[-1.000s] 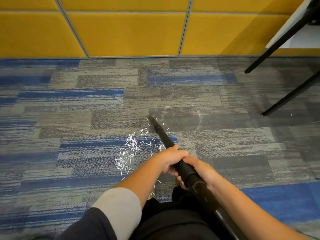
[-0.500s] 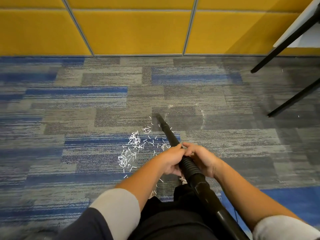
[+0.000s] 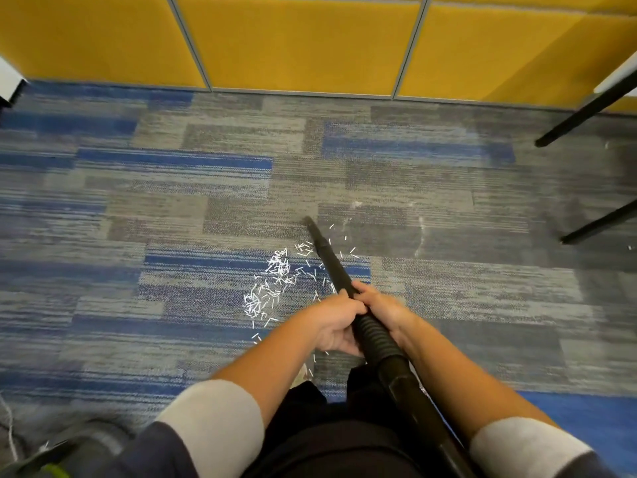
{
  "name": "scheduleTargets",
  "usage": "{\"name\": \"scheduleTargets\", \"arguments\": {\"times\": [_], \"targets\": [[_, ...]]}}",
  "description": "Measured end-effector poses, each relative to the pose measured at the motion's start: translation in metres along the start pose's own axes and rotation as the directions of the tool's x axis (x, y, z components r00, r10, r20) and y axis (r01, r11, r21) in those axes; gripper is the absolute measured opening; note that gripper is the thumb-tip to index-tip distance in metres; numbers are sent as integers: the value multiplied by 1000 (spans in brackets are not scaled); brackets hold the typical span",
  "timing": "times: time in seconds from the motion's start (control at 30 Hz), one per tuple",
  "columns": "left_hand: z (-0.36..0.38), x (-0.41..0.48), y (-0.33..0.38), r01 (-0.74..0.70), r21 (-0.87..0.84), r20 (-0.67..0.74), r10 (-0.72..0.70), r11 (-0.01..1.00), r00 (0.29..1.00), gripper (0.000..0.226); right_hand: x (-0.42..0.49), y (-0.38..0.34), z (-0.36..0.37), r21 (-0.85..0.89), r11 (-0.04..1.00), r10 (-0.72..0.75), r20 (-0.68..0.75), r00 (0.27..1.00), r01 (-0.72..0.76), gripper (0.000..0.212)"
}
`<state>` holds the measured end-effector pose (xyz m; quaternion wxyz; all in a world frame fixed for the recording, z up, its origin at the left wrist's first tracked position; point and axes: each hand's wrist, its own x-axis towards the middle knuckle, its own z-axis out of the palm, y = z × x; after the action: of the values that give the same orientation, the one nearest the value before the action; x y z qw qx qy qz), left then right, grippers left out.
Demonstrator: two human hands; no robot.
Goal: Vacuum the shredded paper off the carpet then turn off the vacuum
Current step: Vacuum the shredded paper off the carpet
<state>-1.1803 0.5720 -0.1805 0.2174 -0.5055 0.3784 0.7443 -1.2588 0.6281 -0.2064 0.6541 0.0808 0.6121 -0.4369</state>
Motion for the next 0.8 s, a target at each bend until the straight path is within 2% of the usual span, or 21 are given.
{"name": "scheduleTargets", "arguments": {"times": [0.1,0.17,0.3,0.43,0.8], "targets": [[12,1,0,3,87,-3,-3,996,1000,70,0,3,-10,18,999,33,-11,999,-33,50],[19,4,-1,-4,113,30,1,994,1000,74,-5,3,-17,9,999,37,-24,999,-36,48],[30,3,1,-9,151,65,-1,989,998,63,-13,6,-28,63,998,33,-53,998,-30,45],[32,4,-2,-13,150,96,-2,989,995,64,-16,10,-28,117,993,8,-60,998,-1,38],[21,-2,-17,-27,204,91,8,979,996,45,-19,25,-20,-42,999,-7,-44,999,5,44]]}}
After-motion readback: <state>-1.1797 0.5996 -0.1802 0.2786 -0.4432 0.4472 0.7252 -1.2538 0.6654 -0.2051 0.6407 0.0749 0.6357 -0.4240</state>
